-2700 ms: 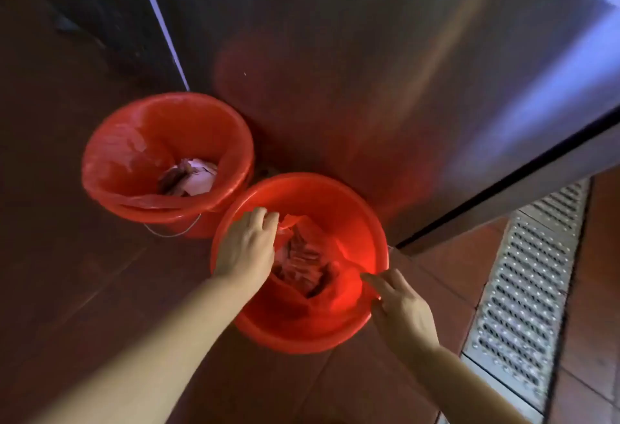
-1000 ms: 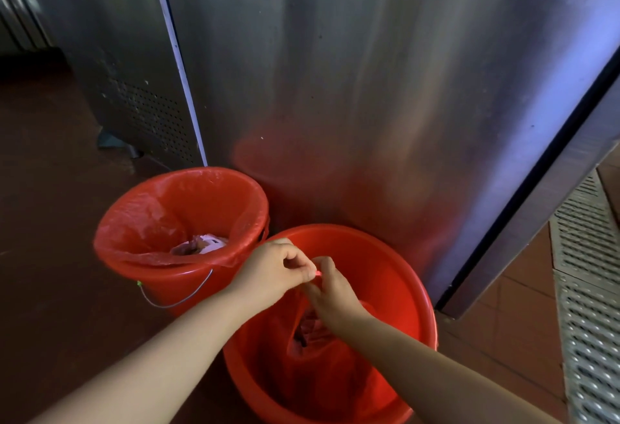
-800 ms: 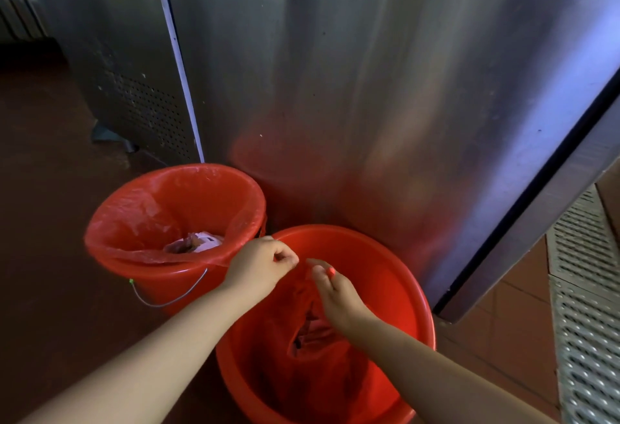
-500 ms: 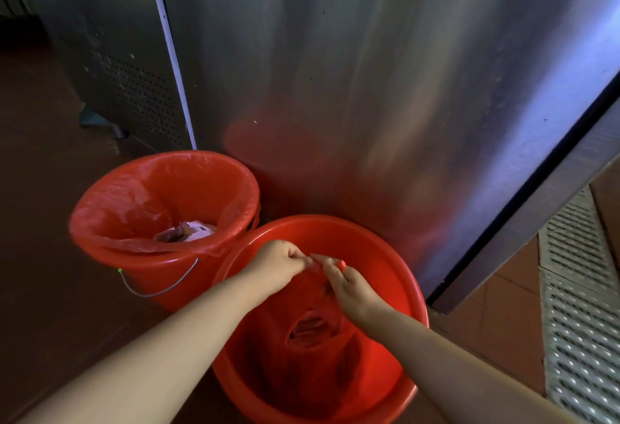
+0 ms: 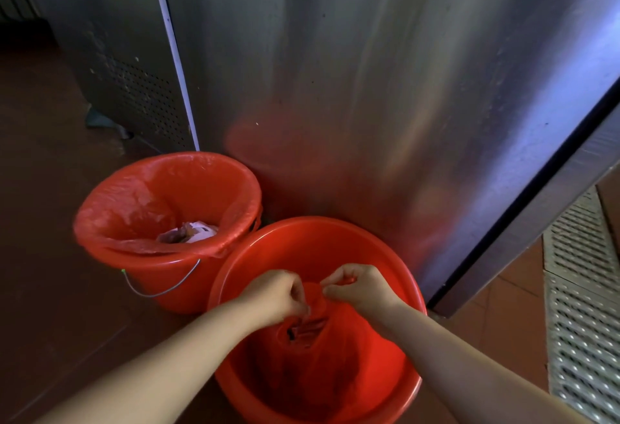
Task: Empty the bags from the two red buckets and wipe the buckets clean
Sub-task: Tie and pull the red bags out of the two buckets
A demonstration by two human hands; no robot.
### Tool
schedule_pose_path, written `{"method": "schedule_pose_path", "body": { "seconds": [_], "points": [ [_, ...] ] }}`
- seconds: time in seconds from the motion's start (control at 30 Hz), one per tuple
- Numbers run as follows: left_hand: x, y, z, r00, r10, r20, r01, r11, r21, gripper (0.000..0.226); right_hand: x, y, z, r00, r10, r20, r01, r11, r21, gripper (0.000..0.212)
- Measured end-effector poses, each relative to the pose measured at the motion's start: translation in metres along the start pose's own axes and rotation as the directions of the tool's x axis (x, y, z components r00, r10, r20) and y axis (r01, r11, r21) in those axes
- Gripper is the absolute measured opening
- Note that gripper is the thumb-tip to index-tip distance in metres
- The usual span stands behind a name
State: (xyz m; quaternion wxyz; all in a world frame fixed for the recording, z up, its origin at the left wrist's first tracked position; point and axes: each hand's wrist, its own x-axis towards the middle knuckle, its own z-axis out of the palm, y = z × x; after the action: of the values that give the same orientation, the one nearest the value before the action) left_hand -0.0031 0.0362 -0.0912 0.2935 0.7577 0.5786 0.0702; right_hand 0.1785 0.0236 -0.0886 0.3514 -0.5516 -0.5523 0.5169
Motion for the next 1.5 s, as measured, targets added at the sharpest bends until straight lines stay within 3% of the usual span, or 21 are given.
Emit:
{"method": "schedule_pose_path", "body": {
  "seconds": [0.07,0.13,0.17,0.27,0.33,0.47,0.57,0.63,0.7,0.77,0.87,0.93,1.0,1.07,1.1,1.13,1.17,1.23,1.33,1.4,1.5],
  "points": [
    [0.006,0.001,0.005,0.995,0.062,-0.073,-0.056,0.994,0.091,0.047,-0.001,-0.003,-0.003,0.997,-0.081,0.012,0.082,0.971,-0.225,0.026],
    [0.013,0.005,0.01,0.994,0.106,0.025,-0.107,0.994,0.03,0.062,-0.002,-0.004,-0.006,0.981,-0.182,0.064,0.192,0.886,-0.422,0.019],
    [0.016,0.007,0.014,0.992,0.09,0.084,-0.088,0.996,-0.027,0.057,-0.003,-0.003,-0.008,0.966,-0.238,0.105,0.258,0.826,-0.501,0.017],
    [0.017,0.01,0.021,0.985,-0.073,0.158,0.115,0.955,-0.274,0.028,-0.005,-0.001,-0.013,0.871,-0.407,0.274,0.459,0.479,-0.748,0.017],
    [0.018,0.009,0.022,0.981,-0.12,0.155,0.167,0.924,-0.344,0.04,-0.006,0.002,-0.012,0.778,-0.509,0.368,0.538,0.236,-0.809,0.013],
    [0.014,0.011,0.024,0.986,-0.075,0.151,0.133,0.899,-0.418,0.049,-0.006,0.003,-0.002,0.708,-0.613,0.349,0.503,0.092,-0.859,0.029],
    [0.01,0.012,0.025,0.985,-0.025,0.171,0.11,0.851,-0.514,0.029,-0.006,-0.001,0.0,0.724,-0.609,0.324,0.426,0.026,-0.904,0.035],
    [0.006,0.012,0.02,0.994,-0.026,0.103,0.068,0.898,-0.435,0.019,-0.006,-0.003,-0.001,0.732,-0.602,0.319,0.386,-0.019,-0.922,0.035],
    [0.005,0.009,0.013,0.999,-0.048,-0.027,0.042,0.981,-0.191,0.011,-0.005,0.0,-0.004,0.705,-0.61,0.361,0.394,-0.085,-0.915,0.036],
    [0.003,0.003,0.004,0.985,-0.019,-0.17,0.043,0.99,0.135,0.02,-0.007,0.006,-0.008,0.709,-0.589,0.388,0.403,-0.113,-0.908,0.037],
    [0.002,-0.014,-0.014,0.958,0.195,-0.211,-0.023,0.783,0.622,0.027,-0.012,0.013,-0.015,0.804,-0.474,0.359,0.372,-0.071,-0.926,0.041],
    [-0.001,-0.028,-0.022,0.966,0.209,-0.15,-0.03,0.671,0.741,0.031,-0.018,0.014,-0.019,0.848,-0.356,0.392,0.385,-0.093,-0.918,0.033],
    [-0.004,-0.035,-0.021,0.978,0.171,-0.116,-0.026,0.659,0.752,0.034,-0.018,0.014,-0.023,0.917,-0.126,0.378,0.384,0.029,-0.923,0.035],
    [-0.007,-0.029,-0.02,0.984,0.144,-0.104,-0.038,0.741,0.671,0.033,-0.016,0.005,-0.023,0.961,0.014,0.278,0.27,0.197,-0.943,0.038],
    [-0.008,-0.025,-0.02,0.979,0.156,-0.131,-0.065,0.849,0.525,0.029,-0.014,0.001,-0.023,0.975,0.015,0.223,0.205,0.336,-0.919,0.036],
    [-0.01,-0.019,-0.024,0.979,0.108,-0.172,-0.064,0.968,0.245,0.025,-0.014,-0.003,-0.023,0.987,0.01,0.161,0.133,0.513,-0.848,0.034],
    [-0.013,-0.011,-0.028,0.988,0.029,-0.149,-0.045,0.993,-0.105,0.026,-0.014,-0.008,-0.023,0.996,0.0,0.087,0.063,0.691,-0.72,0.035],
    [-0.019,0.006,-0.035,0.997,-0.049,-0.062,-0.002,0.77,-0.638,0.039,-0.015,-0.016,-0.016,0.998,-0.004,-0.063,-0.021,0.919,-0.393,0.037],
    [-0.022,0.032,-0.046,0.994,-0.088,-0.067,-0.041,0.269,-0.962,0.047,-0.017,-0.038,-0.006,0.985,0.036,-0.167,-0.013,0.991,0.135,0.031],
    [-0.019,0.045,-0.063,0.99,-0.113,-0.078,-0.09,-0.105,-0.99,0.055,-0.016,-0.062,-0.012,0.987,0.101,-0.122,-0.008,0.801,0.599,0.042],
    [-0.015,0.055,-0.092,0.978,-0.179,-0.105,-0.157,-0.31,-0.938,0.061,-0.018,-0.093,-0.026,0.992,0.122,-0.038,-0.014,0.396,0.918,0.059]
  ]
}}
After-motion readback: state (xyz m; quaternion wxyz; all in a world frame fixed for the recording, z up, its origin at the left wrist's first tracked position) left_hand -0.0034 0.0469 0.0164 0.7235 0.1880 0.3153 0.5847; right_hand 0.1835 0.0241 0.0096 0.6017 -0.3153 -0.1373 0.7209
